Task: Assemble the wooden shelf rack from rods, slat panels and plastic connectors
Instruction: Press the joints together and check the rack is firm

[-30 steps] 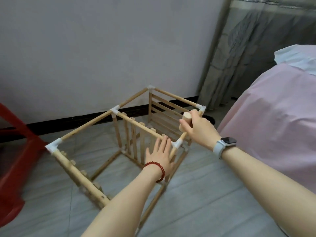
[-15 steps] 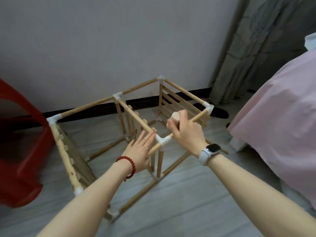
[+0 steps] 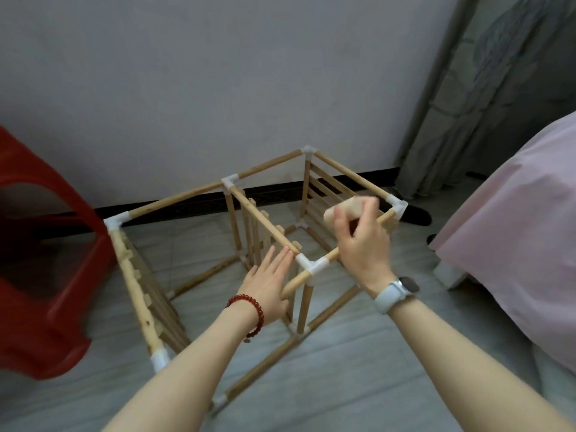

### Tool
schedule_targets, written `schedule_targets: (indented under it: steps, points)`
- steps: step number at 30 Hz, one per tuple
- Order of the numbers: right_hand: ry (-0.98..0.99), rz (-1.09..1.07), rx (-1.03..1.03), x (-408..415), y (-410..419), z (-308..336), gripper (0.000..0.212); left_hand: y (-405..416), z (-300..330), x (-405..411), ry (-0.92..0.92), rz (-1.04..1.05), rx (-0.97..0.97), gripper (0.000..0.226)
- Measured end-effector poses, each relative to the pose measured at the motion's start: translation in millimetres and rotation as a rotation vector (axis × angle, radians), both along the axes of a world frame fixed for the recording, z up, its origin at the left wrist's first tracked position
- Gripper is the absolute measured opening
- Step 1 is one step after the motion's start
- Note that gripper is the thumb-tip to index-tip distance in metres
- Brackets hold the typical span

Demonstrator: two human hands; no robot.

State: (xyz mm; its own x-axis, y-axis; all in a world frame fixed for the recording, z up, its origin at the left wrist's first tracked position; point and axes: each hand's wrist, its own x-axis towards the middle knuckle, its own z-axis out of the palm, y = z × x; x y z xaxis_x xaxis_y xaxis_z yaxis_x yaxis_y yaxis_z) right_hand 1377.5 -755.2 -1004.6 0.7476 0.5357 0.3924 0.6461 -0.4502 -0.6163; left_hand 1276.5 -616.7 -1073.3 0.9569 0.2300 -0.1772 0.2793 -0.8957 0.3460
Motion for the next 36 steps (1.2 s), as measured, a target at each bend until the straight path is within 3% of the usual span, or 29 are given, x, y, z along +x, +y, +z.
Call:
schedule_targets:
  steps: [2, 3, 7, 11, 19, 30, 33, 36]
  points:
    - [0.093, 0.105, -0.392, -10, -2, -30, 0.019, 0, 1, 0, 0.003, 0.005, 0.005, 0.087]
    - [0.133, 0.125, -0.438, -8, -4, -39, 0.019, 0, 2, -2, 0.008, 0.003, 0.015, 0.086]
    - [0.26, 0.073, -0.206, 25, -21, -26, 0.019, -2, 7, 4, -0.041, -0.027, 0.109, 0.082]
    - [0.294, -0.067, -0.089, 54, -63, -25, 0.02, -27, 21, 43, -0.15, 0.04, 0.198, 0.056]
    - [0.329, -0.245, -0.113, 97, -118, -40, 0.028, -90, 3, 141, -0.239, 0.142, 0.159, 0.035]
    - [0.27, -0.268, -0.173, 90, -136, -41, 0.026, -66, -12, 78, -0.473, 0.016, 0.189, 0.026]
    - [0.276, -0.221, -0.184, 77, -135, -37, 0.027, -54, -9, 55, -0.547, -0.019, 0.236, 0.036]
    - [0.238, -0.138, -0.236, 67, -128, -25, 0.026, -62, 3, 48, -0.465, 0.017, 0.295, 0.032]
